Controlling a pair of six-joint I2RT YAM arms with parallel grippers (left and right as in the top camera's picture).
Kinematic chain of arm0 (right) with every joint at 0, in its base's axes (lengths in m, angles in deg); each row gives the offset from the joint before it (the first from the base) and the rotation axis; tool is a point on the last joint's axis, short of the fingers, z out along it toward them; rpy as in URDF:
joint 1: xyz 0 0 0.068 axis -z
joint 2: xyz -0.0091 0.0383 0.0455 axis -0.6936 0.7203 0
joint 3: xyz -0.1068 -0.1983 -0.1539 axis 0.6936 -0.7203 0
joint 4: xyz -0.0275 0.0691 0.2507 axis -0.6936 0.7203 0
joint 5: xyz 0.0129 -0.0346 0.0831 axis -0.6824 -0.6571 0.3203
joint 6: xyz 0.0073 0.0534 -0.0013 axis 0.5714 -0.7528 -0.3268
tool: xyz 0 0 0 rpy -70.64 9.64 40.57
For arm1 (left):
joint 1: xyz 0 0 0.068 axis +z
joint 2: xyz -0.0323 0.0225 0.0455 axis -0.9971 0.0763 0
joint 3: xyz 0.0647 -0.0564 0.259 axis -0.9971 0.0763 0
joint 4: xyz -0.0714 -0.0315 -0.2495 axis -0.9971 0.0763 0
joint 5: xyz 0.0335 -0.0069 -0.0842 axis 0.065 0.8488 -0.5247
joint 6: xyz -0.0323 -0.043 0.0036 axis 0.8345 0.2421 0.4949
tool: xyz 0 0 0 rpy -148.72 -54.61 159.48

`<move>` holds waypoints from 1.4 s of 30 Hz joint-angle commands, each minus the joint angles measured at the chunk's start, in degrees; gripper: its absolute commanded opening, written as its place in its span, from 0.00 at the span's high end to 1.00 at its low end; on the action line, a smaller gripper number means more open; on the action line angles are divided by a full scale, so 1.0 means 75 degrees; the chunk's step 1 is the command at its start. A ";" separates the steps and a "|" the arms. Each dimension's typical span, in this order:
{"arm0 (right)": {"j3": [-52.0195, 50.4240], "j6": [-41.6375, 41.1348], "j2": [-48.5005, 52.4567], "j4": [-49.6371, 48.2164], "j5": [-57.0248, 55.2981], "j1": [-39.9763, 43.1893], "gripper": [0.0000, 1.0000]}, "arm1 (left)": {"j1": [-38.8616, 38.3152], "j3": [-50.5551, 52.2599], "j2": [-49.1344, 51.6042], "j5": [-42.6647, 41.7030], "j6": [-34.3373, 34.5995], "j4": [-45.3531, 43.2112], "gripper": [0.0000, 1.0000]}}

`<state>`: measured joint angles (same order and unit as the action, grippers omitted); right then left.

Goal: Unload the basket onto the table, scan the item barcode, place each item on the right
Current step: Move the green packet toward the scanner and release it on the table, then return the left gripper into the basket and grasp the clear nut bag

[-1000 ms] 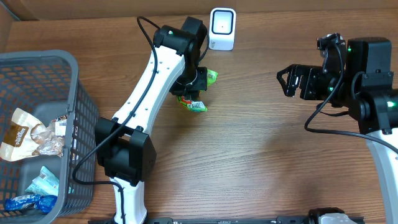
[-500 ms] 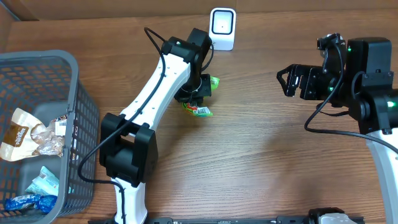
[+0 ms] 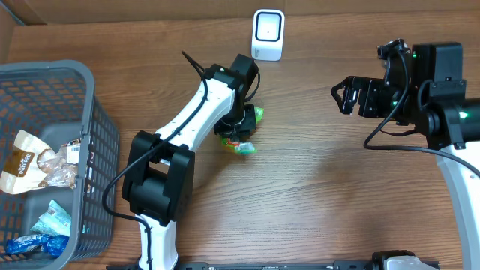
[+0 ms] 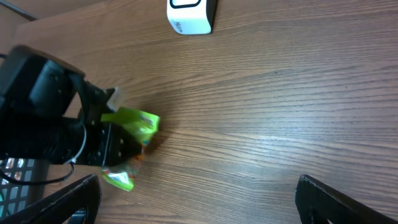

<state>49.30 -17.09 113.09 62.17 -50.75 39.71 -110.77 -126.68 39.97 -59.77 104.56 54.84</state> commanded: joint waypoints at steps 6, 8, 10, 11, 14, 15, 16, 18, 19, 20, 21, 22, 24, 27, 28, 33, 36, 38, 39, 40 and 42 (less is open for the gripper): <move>0.0198 0.0006 -0.0020 -0.0041 -0.0012 -0.0029 0.00 | -0.0050 0.0125 0.0000 -0.0093 -0.0108 -0.0213 0.37; 0.0198 0.0006 -0.0020 -0.0041 -0.0012 -0.0029 0.00 | -0.0032 -0.0169 -0.0006 -0.0090 -0.0484 -0.0026 0.37; 0.0198 0.0006 -0.0020 -0.0044 -0.0012 -0.0029 0.00 | -0.0023 -0.0682 -0.0006 -0.0058 -0.0819 0.0321 0.37; 0.0198 0.0006 -0.0020 -0.0041 -0.0012 -0.0029 0.00 | -0.0020 -0.0909 -0.0006 -0.0020 -0.0898 0.0460 0.37; 0.0198 0.0006 -0.0020 -0.0041 -0.0012 -0.0029 0.00 | -0.0020 -0.1958 -0.0009 0.0003 -0.1204 0.1026 0.38; 0.0198 0.0006 -0.0020 -0.0041 -0.0012 -0.0029 0.00 | -0.0020 -0.2308 -0.0009 0.0000 -0.1294 0.1233 0.38; 0.0198 0.0006 -0.0020 -0.0041 -0.0012 -0.0029 0.00 | 0.0003 -0.2774 -0.0009 0.0003 -0.1387 0.1518 0.38; 0.0198 0.0009 -0.0020 -0.0044 -0.0015 -0.0029 0.00 | 0.0067 -0.3547 -0.0009 0.0105 -0.1527 0.2008 0.38; 0.0198 0.0009 -0.0020 -0.0044 -0.0015 -0.0029 0.00 | 0.0108 -0.4147 -0.0009 0.0321 -0.1591 0.2422 0.38; 0.0198 0.0009 -0.0020 -0.0044 -0.0015 -0.0029 0.00 | 0.0128 -0.4488 -0.0009 0.0469 -0.1603 0.2664 0.38; 0.0198 0.0009 -0.0020 -0.0044 -0.0015 -0.0029 0.00 | 0.0152 -0.4896 -0.0009 0.0653 -0.1603 0.2952 0.38; 0.0198 0.0009 -0.0020 -0.0044 -0.0015 -0.0029 0.00 | 0.0181 -0.5301 -0.0009 0.0807 -0.1603 0.3232 0.38; 0.0198 0.0009 -0.0020 -0.0044 -0.0015 -0.0029 0.00 | 0.0245 -0.6006 -0.0012 0.1020 -0.1603 0.3716 0.38; 0.0198 0.0009 -0.0020 -0.0044 -0.0015 -0.0029 0.00 | 0.0495 -0.7099 -0.0128 0.1134 -0.1696 0.4334 0.39; 0.0198 0.0009 -0.0020 -0.0044 -0.0015 -0.0029 0.00 | 0.0592 -0.7175 -0.0262 0.1008 -0.1740 0.4334 0.38; 0.0198 0.0009 -0.0020 -0.0035 -0.0015 -0.0029 0.00 | 0.1527 -0.7210 -0.1343 0.0959 -0.1649 0.4334 0.36; 0.0198 0.0009 -0.0020 -0.0041 -0.0015 -0.0029 0.00 | 0.2282 -0.7207 -0.1953 0.0962 -0.1690 0.4334 0.36; 0.0198 0.0009 -0.0020 -0.0044 -0.0015 -0.0029 0.00 | 0.2777 -0.7175 -0.2276 0.0988 -0.1716 0.4334 0.34; 0.0198 0.0009 -0.0020 -0.0044 -0.0015 -0.0029 0.00 | 0.3104 -0.7134 -0.2463 0.0988 -0.1746 0.4334 0.34; 0.0198 0.0009 -0.0020 -0.0041 -0.0015 -0.0029 0.00 | 0.3468 -0.7067 -0.2640 0.0982 -0.1743 0.4334 0.33; 0.0198 0.0009 -0.0020 -0.0041 -0.0012 -0.0029 0.00 | 0.4004 -0.6918 -0.2859 0.0953 -0.1737 0.4334 0.34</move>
<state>49.30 -17.09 113.13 62.14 -50.73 39.69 -85.92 -179.27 22.18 -53.09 92.91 87.04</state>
